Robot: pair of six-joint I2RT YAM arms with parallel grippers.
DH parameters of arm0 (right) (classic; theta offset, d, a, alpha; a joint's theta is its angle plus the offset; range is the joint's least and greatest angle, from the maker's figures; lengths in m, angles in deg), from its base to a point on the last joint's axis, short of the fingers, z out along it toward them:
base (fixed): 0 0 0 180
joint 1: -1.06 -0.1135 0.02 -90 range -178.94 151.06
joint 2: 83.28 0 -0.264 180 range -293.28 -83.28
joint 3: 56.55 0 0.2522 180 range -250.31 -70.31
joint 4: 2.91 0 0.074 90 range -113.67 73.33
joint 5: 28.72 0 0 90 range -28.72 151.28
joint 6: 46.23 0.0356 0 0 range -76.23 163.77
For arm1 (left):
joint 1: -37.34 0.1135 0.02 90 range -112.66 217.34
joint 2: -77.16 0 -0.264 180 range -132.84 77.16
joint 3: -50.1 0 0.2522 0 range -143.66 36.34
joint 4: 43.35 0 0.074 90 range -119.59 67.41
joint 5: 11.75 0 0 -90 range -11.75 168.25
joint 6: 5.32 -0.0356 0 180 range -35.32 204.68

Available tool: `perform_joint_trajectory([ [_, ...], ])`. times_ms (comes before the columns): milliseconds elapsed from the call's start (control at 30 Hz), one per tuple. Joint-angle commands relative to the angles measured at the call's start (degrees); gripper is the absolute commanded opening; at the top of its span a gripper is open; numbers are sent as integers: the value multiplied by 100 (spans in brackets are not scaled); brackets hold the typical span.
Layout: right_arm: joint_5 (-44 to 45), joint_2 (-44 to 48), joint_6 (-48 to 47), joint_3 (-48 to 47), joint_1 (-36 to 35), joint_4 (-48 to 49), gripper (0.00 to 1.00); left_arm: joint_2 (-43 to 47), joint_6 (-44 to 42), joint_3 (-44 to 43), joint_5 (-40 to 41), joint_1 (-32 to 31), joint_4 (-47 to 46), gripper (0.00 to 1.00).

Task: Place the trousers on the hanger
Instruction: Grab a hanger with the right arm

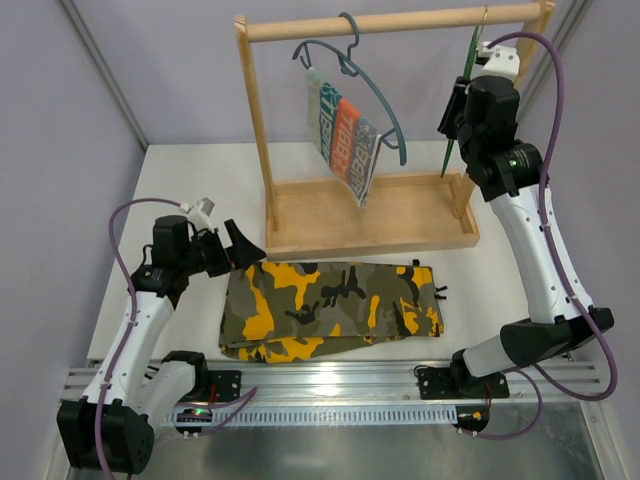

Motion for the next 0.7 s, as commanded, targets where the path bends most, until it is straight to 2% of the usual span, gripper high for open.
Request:
perform_joint_trajectory([
  [0,-50,-107,28,-226,47,198,36,74,-66,-30,-141,-15,-101,98],
  [267,231,-317,19,-481,48,163,25,110,-48,-12,-35,-50,-48,98],
  [667,838,-537,-288,-833,91,-57,27,66,-48,-21,9,-58,-48,98],
])
